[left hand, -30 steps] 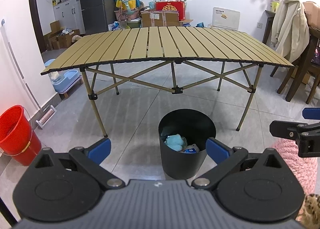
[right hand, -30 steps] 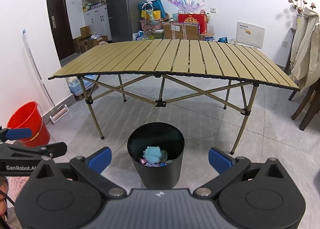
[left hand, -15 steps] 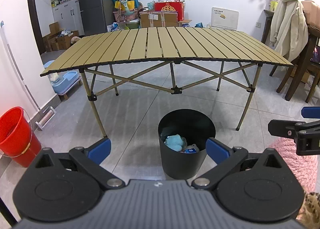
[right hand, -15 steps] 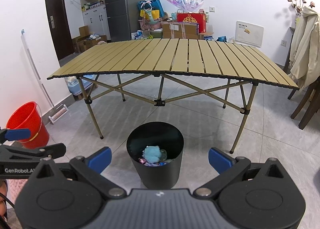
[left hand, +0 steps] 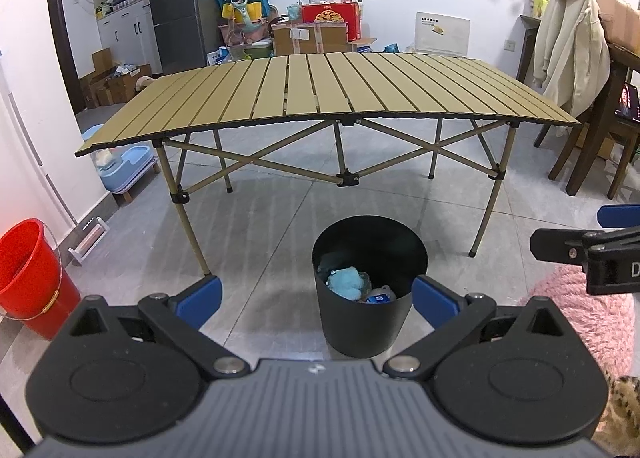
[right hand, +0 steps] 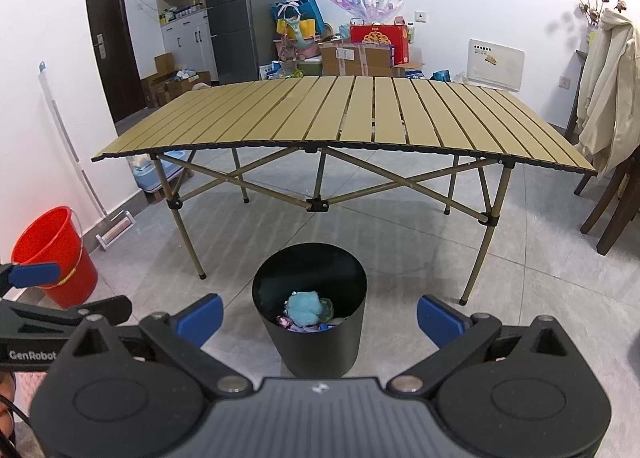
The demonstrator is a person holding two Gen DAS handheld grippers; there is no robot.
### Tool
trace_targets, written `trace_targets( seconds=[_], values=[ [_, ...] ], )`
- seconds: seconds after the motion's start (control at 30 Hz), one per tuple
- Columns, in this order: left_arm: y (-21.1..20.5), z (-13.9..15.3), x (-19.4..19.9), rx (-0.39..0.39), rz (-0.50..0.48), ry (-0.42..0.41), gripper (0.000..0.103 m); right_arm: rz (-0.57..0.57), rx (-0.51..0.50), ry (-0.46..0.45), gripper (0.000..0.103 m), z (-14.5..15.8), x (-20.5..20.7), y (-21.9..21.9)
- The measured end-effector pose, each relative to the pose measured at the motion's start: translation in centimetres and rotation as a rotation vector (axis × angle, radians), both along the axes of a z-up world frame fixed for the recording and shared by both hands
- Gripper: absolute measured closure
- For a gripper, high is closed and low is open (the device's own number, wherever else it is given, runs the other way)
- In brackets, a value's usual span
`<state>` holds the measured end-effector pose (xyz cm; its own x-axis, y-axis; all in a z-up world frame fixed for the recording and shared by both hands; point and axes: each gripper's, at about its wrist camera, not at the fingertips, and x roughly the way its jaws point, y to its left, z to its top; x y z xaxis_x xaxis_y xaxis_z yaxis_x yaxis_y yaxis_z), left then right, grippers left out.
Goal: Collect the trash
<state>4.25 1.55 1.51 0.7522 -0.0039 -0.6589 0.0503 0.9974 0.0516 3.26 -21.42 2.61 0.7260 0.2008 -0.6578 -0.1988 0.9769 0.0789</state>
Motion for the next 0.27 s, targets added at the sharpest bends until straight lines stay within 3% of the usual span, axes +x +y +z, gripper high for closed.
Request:
trace_targets(
  seconds=[0.27],
  values=[
    [-0.08,-0.12,-0.1,0.004,-0.007,-0.004,0.0,-0.006,0.004,0.01,0.0,-0.23,0.07,0.07]
  ],
)
